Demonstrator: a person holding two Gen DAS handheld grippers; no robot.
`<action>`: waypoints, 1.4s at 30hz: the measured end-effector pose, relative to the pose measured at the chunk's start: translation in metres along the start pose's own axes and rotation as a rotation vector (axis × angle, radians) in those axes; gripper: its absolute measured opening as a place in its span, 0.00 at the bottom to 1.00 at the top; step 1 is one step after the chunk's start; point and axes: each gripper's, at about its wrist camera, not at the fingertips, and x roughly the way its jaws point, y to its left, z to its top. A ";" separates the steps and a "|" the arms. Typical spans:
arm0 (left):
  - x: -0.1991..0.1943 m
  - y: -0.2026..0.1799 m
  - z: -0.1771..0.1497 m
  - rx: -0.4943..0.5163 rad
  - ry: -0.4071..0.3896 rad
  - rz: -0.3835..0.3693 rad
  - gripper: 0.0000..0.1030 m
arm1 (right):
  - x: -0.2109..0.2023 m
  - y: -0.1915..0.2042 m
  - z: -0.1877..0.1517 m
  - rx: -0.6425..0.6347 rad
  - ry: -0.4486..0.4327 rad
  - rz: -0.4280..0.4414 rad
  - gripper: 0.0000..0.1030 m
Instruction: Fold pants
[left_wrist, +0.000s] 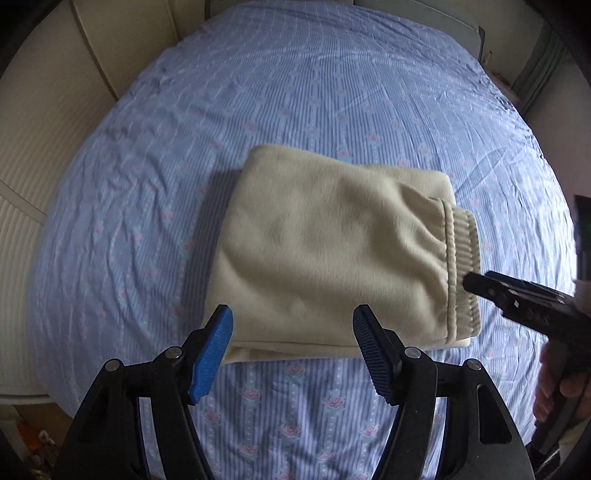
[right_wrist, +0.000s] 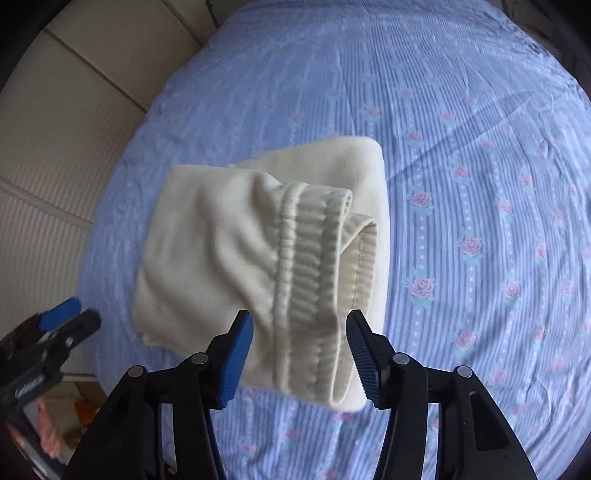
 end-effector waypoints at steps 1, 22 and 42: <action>0.002 0.001 -0.001 0.000 0.005 -0.007 0.65 | 0.008 -0.003 0.004 0.013 0.010 -0.018 0.51; -0.005 0.007 0.004 -0.037 -0.011 -0.031 0.65 | -0.006 0.005 0.029 0.082 -0.047 0.074 0.07; 0.007 0.025 -0.036 -0.058 0.055 0.028 0.68 | -0.030 -0.027 -0.050 0.275 -0.091 -0.062 0.68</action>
